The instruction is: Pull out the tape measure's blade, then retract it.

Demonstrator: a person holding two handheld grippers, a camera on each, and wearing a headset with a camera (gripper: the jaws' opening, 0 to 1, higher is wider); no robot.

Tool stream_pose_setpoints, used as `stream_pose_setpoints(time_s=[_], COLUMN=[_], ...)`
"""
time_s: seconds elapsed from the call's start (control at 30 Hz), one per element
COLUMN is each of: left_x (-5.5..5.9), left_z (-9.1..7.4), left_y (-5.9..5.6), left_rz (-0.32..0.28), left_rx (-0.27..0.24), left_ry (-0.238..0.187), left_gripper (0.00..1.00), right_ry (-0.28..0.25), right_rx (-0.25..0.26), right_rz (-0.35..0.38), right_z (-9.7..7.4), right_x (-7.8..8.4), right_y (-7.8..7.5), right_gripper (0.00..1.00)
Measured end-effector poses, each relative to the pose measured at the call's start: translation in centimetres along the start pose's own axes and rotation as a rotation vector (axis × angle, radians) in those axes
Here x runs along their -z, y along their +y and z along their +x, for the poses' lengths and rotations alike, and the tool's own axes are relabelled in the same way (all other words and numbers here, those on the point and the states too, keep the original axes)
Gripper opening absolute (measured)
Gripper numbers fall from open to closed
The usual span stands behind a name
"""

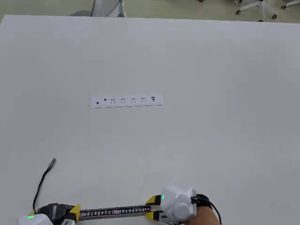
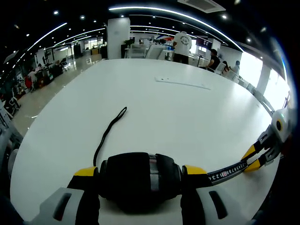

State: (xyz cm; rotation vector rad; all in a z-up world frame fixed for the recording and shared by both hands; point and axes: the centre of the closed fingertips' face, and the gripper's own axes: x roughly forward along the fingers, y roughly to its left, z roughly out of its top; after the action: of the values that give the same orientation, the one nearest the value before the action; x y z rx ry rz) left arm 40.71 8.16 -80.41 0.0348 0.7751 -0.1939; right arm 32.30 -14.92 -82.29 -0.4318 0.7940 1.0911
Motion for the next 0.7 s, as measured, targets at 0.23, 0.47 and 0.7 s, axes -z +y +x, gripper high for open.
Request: stream_pose_setpoints(time_s=[0.23, 0.47, 0.7], left_x=[0.0, 0.0, -0.1], left_z=[0.0, -0.1, -0.4], left_y=[0.0, 0.0, -0.3], left_rz=[-0.003, -0.007, -0.006], left_rx=[0.003, 0.004, 0.008], left_ry=[0.005, 0.005, 0.009], left_gripper=[0.68, 0.68, 0.68], right_ry=[-0.016, -0.024, -0.027], right_rx=[-0.013, -0.02, -0.026], right_rz=[-0.006, -0.015, -0.014], right_z=[0.9, 1.7, 1.9], right_x=[-1.1, -2.0, -2.3], right_y=[0.2, 0.4, 0.5], right_gripper=[0.15, 0.15, 0.15])
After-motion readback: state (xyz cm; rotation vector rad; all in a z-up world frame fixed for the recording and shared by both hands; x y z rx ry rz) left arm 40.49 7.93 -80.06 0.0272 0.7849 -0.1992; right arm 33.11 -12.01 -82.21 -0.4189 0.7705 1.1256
